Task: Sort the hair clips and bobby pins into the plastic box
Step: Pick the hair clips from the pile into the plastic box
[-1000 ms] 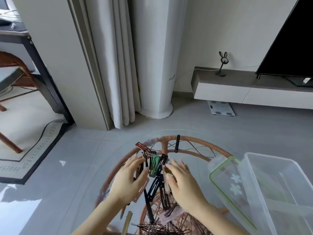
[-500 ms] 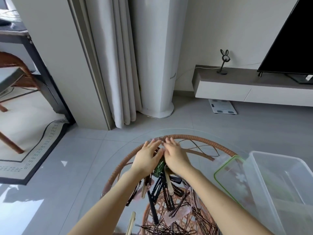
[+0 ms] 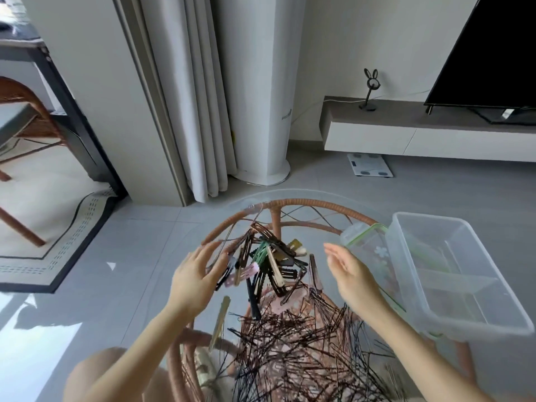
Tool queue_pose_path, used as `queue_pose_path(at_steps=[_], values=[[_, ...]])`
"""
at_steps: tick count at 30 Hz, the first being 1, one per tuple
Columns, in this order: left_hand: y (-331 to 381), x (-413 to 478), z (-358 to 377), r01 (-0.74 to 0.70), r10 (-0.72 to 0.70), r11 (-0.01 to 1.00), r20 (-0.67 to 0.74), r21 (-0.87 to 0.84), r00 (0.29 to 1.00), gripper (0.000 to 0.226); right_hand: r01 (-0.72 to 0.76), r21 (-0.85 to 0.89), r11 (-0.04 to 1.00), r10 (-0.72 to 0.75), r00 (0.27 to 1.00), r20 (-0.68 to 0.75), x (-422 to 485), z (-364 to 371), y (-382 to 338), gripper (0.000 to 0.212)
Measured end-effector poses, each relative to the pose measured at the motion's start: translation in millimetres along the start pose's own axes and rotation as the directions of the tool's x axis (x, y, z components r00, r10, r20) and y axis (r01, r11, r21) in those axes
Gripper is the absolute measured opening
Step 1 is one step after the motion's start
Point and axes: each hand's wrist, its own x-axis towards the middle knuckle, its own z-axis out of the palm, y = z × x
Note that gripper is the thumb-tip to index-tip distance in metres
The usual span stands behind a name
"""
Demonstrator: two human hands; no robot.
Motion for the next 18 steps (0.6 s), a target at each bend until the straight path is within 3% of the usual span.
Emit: queue_pose_path(at_steps=[4, 8, 10, 13, 16, 18], values=[[7, -19, 33, 0.003, -0.005, 0.999, 0.036, 0.053, 0.999, 0.056, -0.06, -0.166, 0.984, 0.068, 0.997, 0.04, -18, 30, 7, 0.047], [29, -15, 58, 0.088, -0.088, 0.996, 0.003, -0.007, 0.996, 0.056, -0.007, -0.294, 0.956, 0.026, 0.998, 0.059, -11, 64, -13, 0.05], [31, -13, 60, 0.102, -0.103, 0.993, -0.012, -0.062, 0.995, 0.055, 0.005, -0.269, 0.963, 0.024, 0.994, 0.106, -10, 68, -20, 0.049], [33, -16, 45, 0.086, -0.092, 0.976, -0.02, -0.199, 0.996, 0.054, -0.001, -0.092, 0.996, 0.014, 0.99, 0.141, -20, 49, -29, 0.047], [27, -37, 21, -0.036, 0.035, 0.999, -0.035, -0.031, 0.999, 0.057, 0.038, -0.103, 0.994, -0.031, 0.997, 0.074, -52, 11, -27, 0.042], [16, -61, 6, -0.207, 0.206, 0.973, 0.025, 0.103, 0.978, 0.062, 0.063, -0.138, 0.988, -0.061, 0.998, 0.023, -83, -13, -16, 0.039]])
